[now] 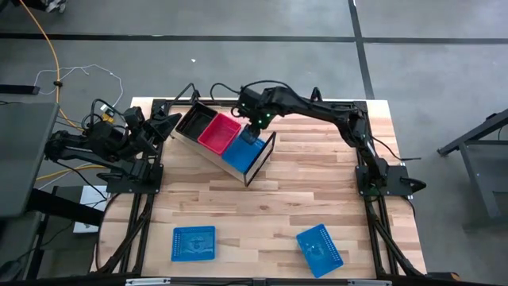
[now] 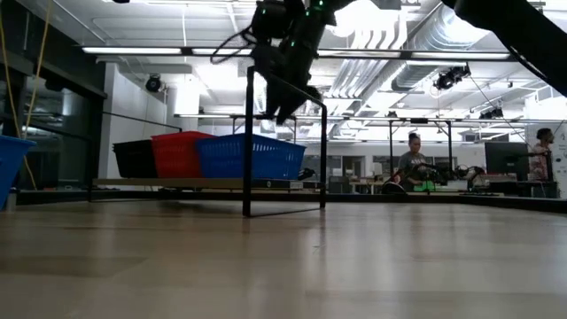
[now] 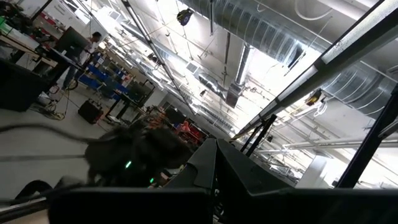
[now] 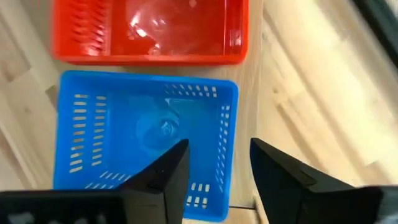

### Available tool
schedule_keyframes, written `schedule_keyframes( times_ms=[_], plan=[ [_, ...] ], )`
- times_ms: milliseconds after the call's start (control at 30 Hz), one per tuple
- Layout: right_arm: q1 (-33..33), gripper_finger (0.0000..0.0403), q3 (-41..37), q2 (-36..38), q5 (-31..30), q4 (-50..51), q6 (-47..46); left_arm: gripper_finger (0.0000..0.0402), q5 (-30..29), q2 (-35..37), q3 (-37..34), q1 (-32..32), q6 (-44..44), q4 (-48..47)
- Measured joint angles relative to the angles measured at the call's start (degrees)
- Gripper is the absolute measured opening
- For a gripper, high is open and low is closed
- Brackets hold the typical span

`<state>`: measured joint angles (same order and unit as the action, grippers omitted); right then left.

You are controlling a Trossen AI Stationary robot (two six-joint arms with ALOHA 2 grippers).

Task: Stack baskets on shelf by color
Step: Stack the right blue bin into the blue bin on the shelf

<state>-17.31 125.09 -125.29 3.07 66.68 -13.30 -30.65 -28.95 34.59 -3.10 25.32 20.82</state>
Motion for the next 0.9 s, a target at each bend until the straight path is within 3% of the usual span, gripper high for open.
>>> schedule_keyframes(
  times_ms=[133,300,467,667,900],
  plan=[
    [1.28,0.0153,2.63,2.48,-1.08,3.4,4.17,0.0,0.02,0.0,0.02,0.0,0.0,0.0],
    [4.17,0.0146,-4.62,12.51,-6.13,2.13,7.15,0.0,0.02,0.0,0.02,-0.02,-0.26,0.0],
    [6.54,0.0145,-24.66,29.34,-6.99,-8.76,1.04,0.0,0.02,0.0,0.0,-0.02,-1.62,-0.02],
    [12.5,0.0145,-52.01,52.54,-6.93,-26.85,-17.64,0.0,0.02,-0.04,0.01,-0.02,-1.95,-0.05],
    [19.62,0.0145,-70.87,69.6,-9.14,-47.78,-32.68,0.0,0.04,-0.04,0.01,-0.02,-4.53,-3.71]
  ],
)
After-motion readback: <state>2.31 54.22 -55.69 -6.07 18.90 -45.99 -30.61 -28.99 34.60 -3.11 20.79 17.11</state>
